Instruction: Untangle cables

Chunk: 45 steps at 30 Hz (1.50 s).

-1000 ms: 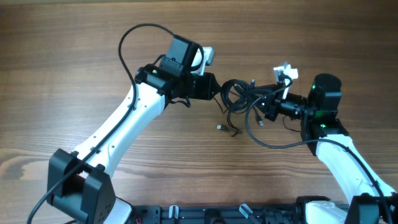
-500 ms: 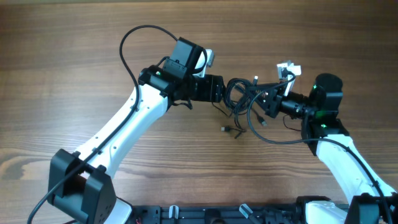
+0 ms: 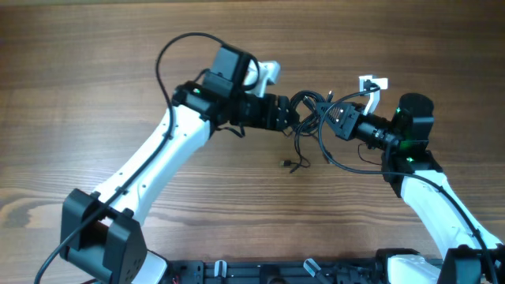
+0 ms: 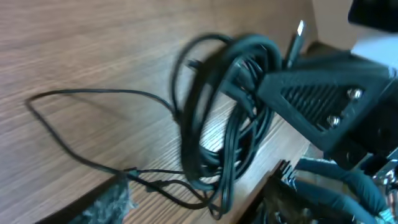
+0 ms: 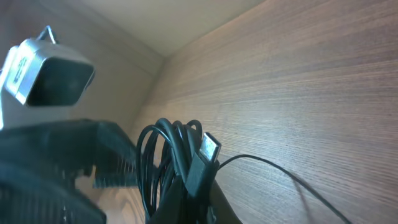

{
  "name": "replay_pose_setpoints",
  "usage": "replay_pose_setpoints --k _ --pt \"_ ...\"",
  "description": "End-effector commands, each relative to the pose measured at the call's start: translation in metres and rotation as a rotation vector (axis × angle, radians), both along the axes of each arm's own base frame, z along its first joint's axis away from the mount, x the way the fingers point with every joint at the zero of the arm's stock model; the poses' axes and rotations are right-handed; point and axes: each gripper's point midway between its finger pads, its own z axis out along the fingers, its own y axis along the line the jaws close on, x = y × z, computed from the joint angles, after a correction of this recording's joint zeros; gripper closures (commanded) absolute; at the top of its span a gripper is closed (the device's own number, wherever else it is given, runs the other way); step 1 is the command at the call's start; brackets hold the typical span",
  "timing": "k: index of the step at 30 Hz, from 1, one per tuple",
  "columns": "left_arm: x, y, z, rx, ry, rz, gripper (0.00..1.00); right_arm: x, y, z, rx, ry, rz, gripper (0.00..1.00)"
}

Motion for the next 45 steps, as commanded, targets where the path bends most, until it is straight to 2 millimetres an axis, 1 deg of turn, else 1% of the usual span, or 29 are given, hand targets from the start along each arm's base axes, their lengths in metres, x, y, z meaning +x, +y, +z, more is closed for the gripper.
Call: replay_pose_setpoints --k 1,3,5,8,13,17,20,24,25,27,28,29,33,34,37,40,41,42,43,44,45 --pt "0.001 -0.006 -0.014 0.066 -0.037 -0.015 0.37 0.0 0.003 0.001 0.016 0.017 0.006 0.96" --pt "0.004 -0.005 -0.018 0.087 -0.045 -0.005 0.42 -0.002 0.004 0.002 0.021 0.016 0.021 0.96" --pt "0.008 -0.004 -0.02 0.095 -0.049 0.013 0.45 -0.003 0.005 0.002 0.025 0.016 0.03 0.96" --pt "0.014 -0.006 -0.016 0.083 -0.068 0.035 0.44 -0.007 0.008 0.004 0.036 0.015 0.06 0.96" --pt "0.017 -0.009 -0.014 0.07 -0.086 0.034 0.44 -0.011 0.011 0.006 0.048 0.015 0.09 0.96" --pt "0.017 -0.009 -0.014 0.071 -0.085 0.034 0.52 -0.011 0.011 0.006 0.049 0.012 0.09 0.96" --pt "0.016 -0.008 -0.015 0.075 -0.08 0.034 0.6 -0.011 0.011 0.006 0.048 0.01 0.089 0.96" --pt "0.016 -0.008 -0.024 0.09 -0.057 0.032 0.66 -0.01 0.011 0.008 0.049 0.002 0.089 0.96" --pt "0.016 -0.008 -0.026 0.093 -0.052 0.032 0.69 -0.01 0.011 0.008 0.05 0.002 0.089 0.96" --pt "0.016 -0.008 -0.034 0.103 -0.037 0.031 0.82 -0.01 0.011 0.008 0.05 0.002 0.089 0.96" --pt "0.017 -0.008 -0.036 0.106 -0.032 0.031 0.91 -0.01 0.011 0.008 0.049 0.002 0.089 0.96" --pt "0.017 -0.008 -0.037 0.107 -0.031 0.031 0.96 -0.01 0.011 0.008 0.049 0.002 0.089 0.96" --pt "0.024 -0.001 -0.037 0.106 -0.031 0.054 0.96 -0.01 0.011 0.007 0.018 -0.039 0.101 0.96" --pt "0.026 0.002 -0.036 0.103 -0.029 0.061 0.96 -0.011 0.011 0.004 -0.005 -0.057 0.105 0.96" --pt "0.029 0.008 -0.034 0.076 -0.012 0.067 0.96 -0.008 0.006 -0.005 -0.029 -0.022 0.066 0.95" --pt "0.032 0.011 -0.033 0.072 -0.014 0.071 0.96 -0.007 0.005 -0.009 -0.034 0.002 0.052 0.81" --pt "0.032 0.011 -0.033 0.073 -0.015 0.071 0.96 -0.007 0.004 -0.009 -0.034 0.002 0.052 0.75" --pt "0.032 0.011 -0.033 0.073 -0.014 0.071 0.96 -0.007 0.004 -0.009 -0.035 0.001 0.052 0.66" --pt "0.032 0.011 -0.033 0.073 -0.014 0.071 0.96 -0.007 0.004 -0.01 -0.038 0.0 0.048 0.48" --pt "0.032 0.011 -0.033 0.073 -0.015 0.071 0.96 -0.006 0.004 -0.009 -0.04 -0.005 0.046 0.34" --pt "0.032 0.012 -0.032 0.072 -0.015 0.072 0.96 -0.005 0.003 -0.007 -0.039 -0.015 0.045 0.1"
